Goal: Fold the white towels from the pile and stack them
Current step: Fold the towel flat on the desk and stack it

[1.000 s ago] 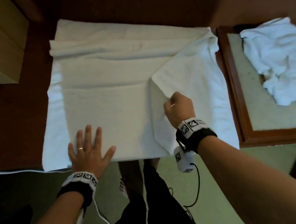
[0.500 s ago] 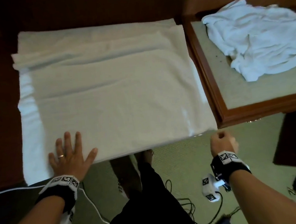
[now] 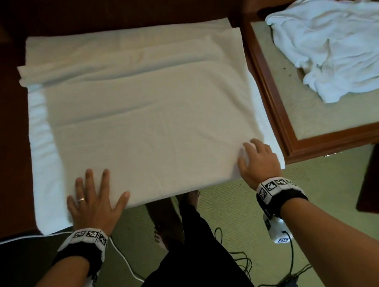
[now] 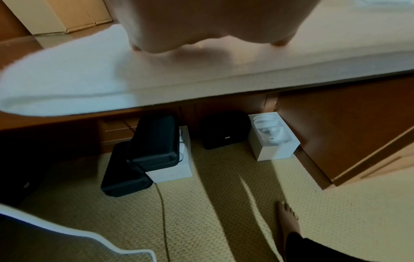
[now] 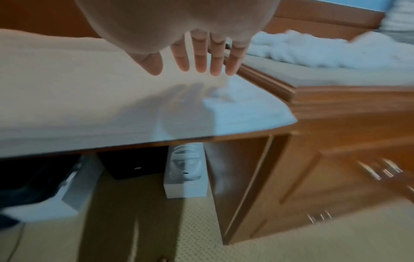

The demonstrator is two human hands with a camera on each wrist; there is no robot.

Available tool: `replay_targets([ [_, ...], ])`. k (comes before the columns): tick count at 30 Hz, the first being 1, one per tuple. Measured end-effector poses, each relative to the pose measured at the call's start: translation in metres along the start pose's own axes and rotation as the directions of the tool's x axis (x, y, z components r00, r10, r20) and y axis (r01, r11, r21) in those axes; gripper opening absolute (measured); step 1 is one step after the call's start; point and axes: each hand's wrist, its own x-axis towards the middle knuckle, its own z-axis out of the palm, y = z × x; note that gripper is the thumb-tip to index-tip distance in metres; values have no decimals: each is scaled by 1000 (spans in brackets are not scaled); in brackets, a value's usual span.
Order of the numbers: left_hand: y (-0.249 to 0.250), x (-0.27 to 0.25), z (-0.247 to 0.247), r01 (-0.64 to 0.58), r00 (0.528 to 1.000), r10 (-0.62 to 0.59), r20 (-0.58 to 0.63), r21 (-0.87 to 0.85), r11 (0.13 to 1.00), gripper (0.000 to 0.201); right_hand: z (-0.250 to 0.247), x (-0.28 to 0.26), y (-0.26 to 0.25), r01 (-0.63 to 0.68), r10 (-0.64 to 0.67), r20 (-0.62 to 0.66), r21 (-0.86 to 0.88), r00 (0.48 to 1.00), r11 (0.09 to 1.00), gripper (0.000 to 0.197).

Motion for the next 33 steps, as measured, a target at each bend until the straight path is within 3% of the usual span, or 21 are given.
replay_targets([
  [2, -2, 0, 1, -8, 1000, 8, 17, 21, 1000, 95, 1, 9, -11, 108, -95, 176, -66, 980, 992, 63],
  [4, -5, 2, 3, -13, 1000, 13, 28, 25, 1000, 94, 5, 21, -13, 77, -50, 332, -71, 942, 994, 72],
  [6, -8, 5, 2, -15, 1000, 15, 28, 18, 1000, 93, 8, 34, -13, 36, -10, 412, -56, 911, 998, 77],
  [10, -8, 31, -11, -10, 1000, 10, 15, 18, 1000, 96, 3, 71, -21, 52, -22, 416, -62, 909, 997, 79],
  [14, -8, 46, -29, -85, 994, 85, -73, -10, 996, 106, -7, 86, -32, 159, -151, 304, -2, 941, 987, 85],
  [16, -14, 36, -21, -180, 980, 187, -65, 101, 979, 117, -2, 68, -28, 292, -267, 325, -31, 907, 956, 99],
  [19, -24, 15, -3, -248, 967, 254, -10, 181, 952, 126, 13, 30, -16, 498, -363, 480, -189, 798, 846, 117],
  [21, -23, 3, 3, -260, 961, 273, -48, 185, 948, 122, 24, 16, -5, 531, -359, 501, -255, 788, 808, 120],
  [25, -19, -25, 9, -298, 925, 335, -177, 207, 932, 104, 30, -12, 11, 519, -447, 291, -256, 846, 815, 101],
  [28, -31, -39, 3, -329, 919, 367, -143, 237, 914, 95, 25, -24, 23, 520, -479, 204, -274, 854, 809, 70],
  [31, -40, -44, -24, -233, 954, 271, -131, 247, 941, 53, 0, -22, 15, 347, -321, 134, -311, 938, 884, 38],
  [33, -39, -45, -51, -129, 988, 146, -49, 254, 959, 23, -23, -17, 7, 257, -178, 244, -348, 953, 901, 25],
])
